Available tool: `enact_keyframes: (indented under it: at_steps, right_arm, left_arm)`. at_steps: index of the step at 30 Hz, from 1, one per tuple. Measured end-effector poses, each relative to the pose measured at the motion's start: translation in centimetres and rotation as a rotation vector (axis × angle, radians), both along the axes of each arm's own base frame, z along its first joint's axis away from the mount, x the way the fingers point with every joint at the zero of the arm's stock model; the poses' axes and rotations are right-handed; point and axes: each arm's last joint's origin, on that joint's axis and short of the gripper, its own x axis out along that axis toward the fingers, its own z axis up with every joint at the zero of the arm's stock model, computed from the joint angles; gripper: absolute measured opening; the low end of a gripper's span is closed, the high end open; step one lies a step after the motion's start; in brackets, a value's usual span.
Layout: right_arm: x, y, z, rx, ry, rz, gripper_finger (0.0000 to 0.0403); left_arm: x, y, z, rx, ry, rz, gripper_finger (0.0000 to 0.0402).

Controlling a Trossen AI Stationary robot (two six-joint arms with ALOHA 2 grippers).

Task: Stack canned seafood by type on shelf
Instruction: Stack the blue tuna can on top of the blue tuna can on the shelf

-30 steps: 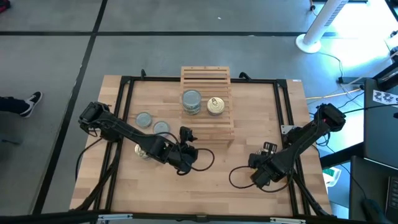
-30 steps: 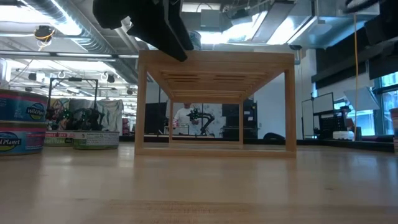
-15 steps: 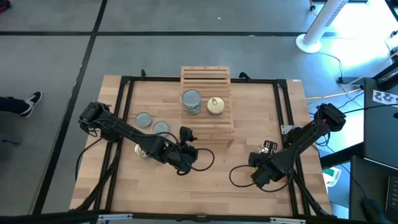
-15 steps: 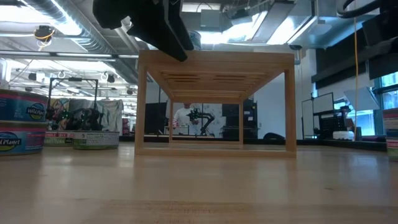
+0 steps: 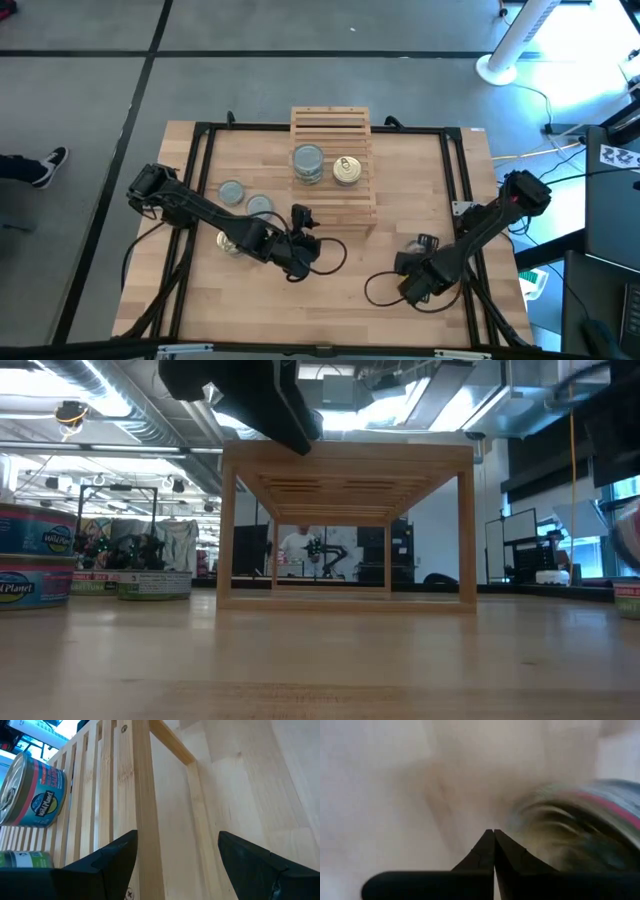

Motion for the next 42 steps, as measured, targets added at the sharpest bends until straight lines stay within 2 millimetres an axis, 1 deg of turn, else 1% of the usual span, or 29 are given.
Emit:
enact_keyframes:
  at_steps: [2,5,7,16,21,24,26,32,36,39,42]
  right_arm:
    - [0.7,0.5,0.5,0.056,-0.069,0.012,0.0004]
    - [0.4,0.3,0.1,0.026,-0.032,0.015,0.0004]
    - [0.6,0.4,0.4,0.043,-0.056,0.015,0.0004]
    - [0.4,0.3,0.4,0.032,-0.038,0.015,0.0004]
    - [0.2,0.4,0.7,0.068,0.021,0.021,0.0004]
    - [0.2,0.4,1.7,0.055,0.041,0.021,0.0005]
    - [0.3,0.5,2.8,0.045,0.053,0.030,0.0005]
    - [0.6,0.7,6.9,0.019,0.072,0.124,0.0005]
    - [0.6,0.6,9.4,-0.010,0.072,0.152,0.0005]
    - [0.6,0.6,10.4,-0.008,0.064,0.153,0.0007]
    - [0.9,0.4,10.6,0.023,0.076,0.134,0.0026]
  left_arm:
    - [0.0,0.0,0.0,0.000,0.001,-0.001,0.0272]
    - [0.0,-0.1,0.0,-0.004,0.003,-0.006,0.0271]
    - [-0.1,-0.1,-0.1,-0.002,0.008,-0.008,0.0271]
    - [-0.1,-0.1,-0.1,0.009,0.004,-0.004,0.0271]
    - [-0.1,-0.1,0.0,0.008,0.003,-0.003,0.0272]
    - [-0.1,-0.1,0.0,0.009,0.002,-0.001,0.0272]
    - [-0.1,-0.1,0.0,0.010,0.000,0.000,0.0272]
    - [-0.1,-0.1,0.0,0.009,-0.002,0.001,0.0272]
    - [-0.1,-0.1,0.0,0.008,-0.003,0.002,0.0272]
    - [-0.1,-0.1,0.0,0.008,-0.003,0.002,0.0272]
    - [-0.1,-0.1,0.0,0.008,-0.003,0.002,0.0272]
